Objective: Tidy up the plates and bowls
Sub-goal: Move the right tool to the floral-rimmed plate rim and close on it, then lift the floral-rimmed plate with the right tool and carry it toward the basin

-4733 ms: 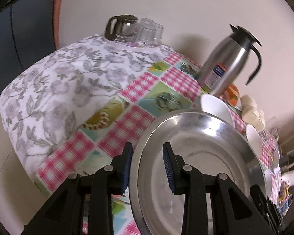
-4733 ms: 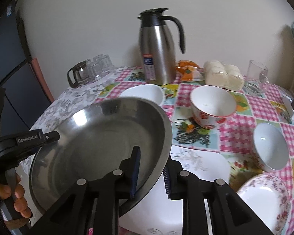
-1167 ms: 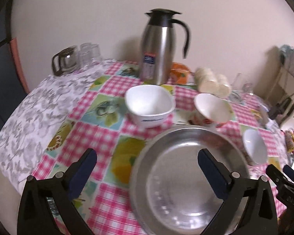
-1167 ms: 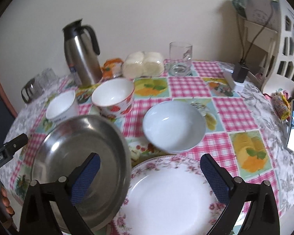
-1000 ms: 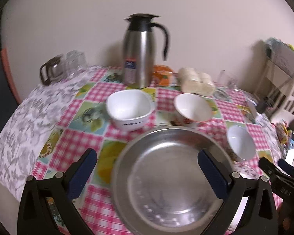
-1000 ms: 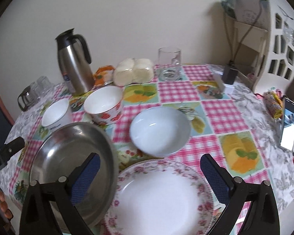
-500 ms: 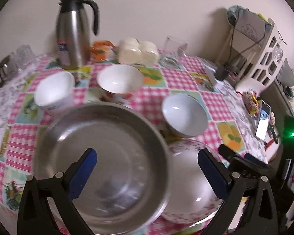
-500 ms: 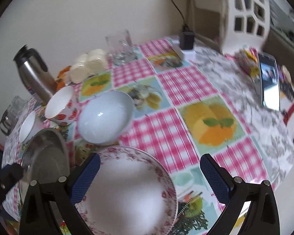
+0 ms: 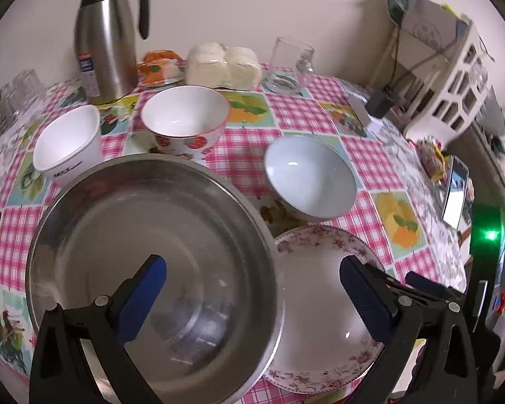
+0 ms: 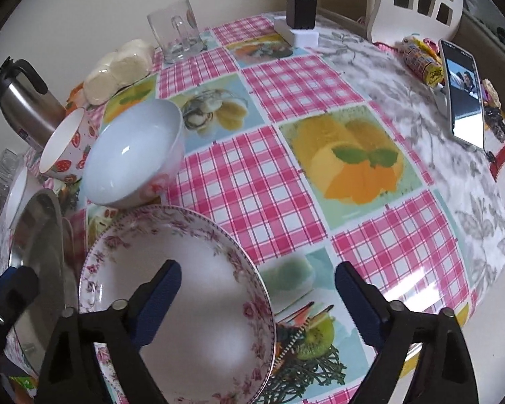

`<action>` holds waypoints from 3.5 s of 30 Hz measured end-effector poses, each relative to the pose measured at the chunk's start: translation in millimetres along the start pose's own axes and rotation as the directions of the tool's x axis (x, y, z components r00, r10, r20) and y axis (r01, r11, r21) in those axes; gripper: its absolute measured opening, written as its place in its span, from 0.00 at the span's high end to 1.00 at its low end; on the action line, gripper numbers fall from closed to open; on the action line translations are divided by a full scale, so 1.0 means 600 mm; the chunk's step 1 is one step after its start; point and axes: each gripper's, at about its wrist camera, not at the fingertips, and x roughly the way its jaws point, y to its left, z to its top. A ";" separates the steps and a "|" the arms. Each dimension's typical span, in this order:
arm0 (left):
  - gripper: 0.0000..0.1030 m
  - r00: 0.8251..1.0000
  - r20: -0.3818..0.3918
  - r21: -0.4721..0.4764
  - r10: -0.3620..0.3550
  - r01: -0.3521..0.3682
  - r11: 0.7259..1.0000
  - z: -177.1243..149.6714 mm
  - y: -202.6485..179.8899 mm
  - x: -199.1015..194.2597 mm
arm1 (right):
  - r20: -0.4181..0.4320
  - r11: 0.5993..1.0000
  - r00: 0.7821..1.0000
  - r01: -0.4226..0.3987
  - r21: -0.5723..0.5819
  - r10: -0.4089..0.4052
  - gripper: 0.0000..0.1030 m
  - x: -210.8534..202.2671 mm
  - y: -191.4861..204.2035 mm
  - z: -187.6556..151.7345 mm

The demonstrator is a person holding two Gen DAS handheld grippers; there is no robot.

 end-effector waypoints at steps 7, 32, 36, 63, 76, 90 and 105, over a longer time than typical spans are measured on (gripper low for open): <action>0.00 0.999 -0.030 -0.032 -0.042 0.041 0.999 0.001 0.015 0.009 | -0.023 1.000 1.000 0.013 -0.013 -0.013 0.36 0.009 0.007 -0.004; 0.15 0.998 -0.066 0.049 -0.024 0.027 0.998 -0.006 -0.017 0.006 | -0.004 0.983 0.995 0.101 0.152 -0.102 0.63 0.005 -0.078 0.000; 0.18 0.994 -0.080 0.052 -0.072 0.076 0.996 -0.005 -0.033 0.005 | 0.000 0.976 0.993 0.118 0.183 -0.120 0.63 0.001 -0.104 0.004; 0.75 0.934 -0.336 0.060 -0.121 0.150 0.987 -0.030 -0.142 0.154 | 0.022 0.939 1.000 0.005 0.345 -0.013 0.63 0.014 -0.202 0.009; 0.80 0.936 -0.303 0.007 -0.180 0.191 0.982 -0.035 -0.120 0.169 | 0.048 0.937 0.999 -0.031 0.348 0.016 0.63 0.013 -0.209 0.005; 0.83 0.940 -0.270 0.032 -0.209 0.226 0.974 -0.041 -0.114 0.163 | 0.098 0.966 0.995 -0.031 0.257 0.006 0.65 0.015 -0.185 0.000; 0.87 0.945 -0.252 0.070 -0.209 0.233 0.970 -0.035 -0.123 0.165 | 0.135 0.922 0.980 -0.184 0.342 0.145 0.83 0.010 -0.218 -0.017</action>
